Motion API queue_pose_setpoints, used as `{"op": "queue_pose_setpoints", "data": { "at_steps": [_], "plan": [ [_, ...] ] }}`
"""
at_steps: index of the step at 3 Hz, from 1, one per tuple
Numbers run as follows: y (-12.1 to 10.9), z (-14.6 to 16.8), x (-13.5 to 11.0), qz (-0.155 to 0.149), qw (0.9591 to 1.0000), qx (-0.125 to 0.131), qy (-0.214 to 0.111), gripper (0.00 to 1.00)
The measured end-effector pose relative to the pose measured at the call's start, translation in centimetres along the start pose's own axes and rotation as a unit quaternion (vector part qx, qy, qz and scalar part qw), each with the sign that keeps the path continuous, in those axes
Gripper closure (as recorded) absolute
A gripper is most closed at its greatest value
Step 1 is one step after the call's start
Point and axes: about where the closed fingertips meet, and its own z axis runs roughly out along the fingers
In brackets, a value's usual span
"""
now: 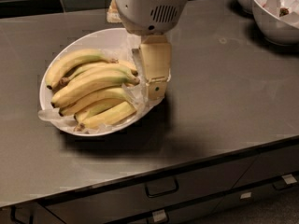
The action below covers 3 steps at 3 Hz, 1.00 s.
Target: Pick banana from white bowl
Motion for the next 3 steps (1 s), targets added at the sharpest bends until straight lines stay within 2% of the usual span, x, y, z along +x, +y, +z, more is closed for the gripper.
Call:
{"op": "queue_pose_setpoints", "data": {
  "at_steps": [1,3],
  "plan": [
    [-1.8,3.1,-1.5,-0.027,0.9989,-0.033,-0.019,0.0],
    [-3.4,7.6,-3.0,-0.046,0.9948,-0.079,-0.045,0.09]
  ]
}}
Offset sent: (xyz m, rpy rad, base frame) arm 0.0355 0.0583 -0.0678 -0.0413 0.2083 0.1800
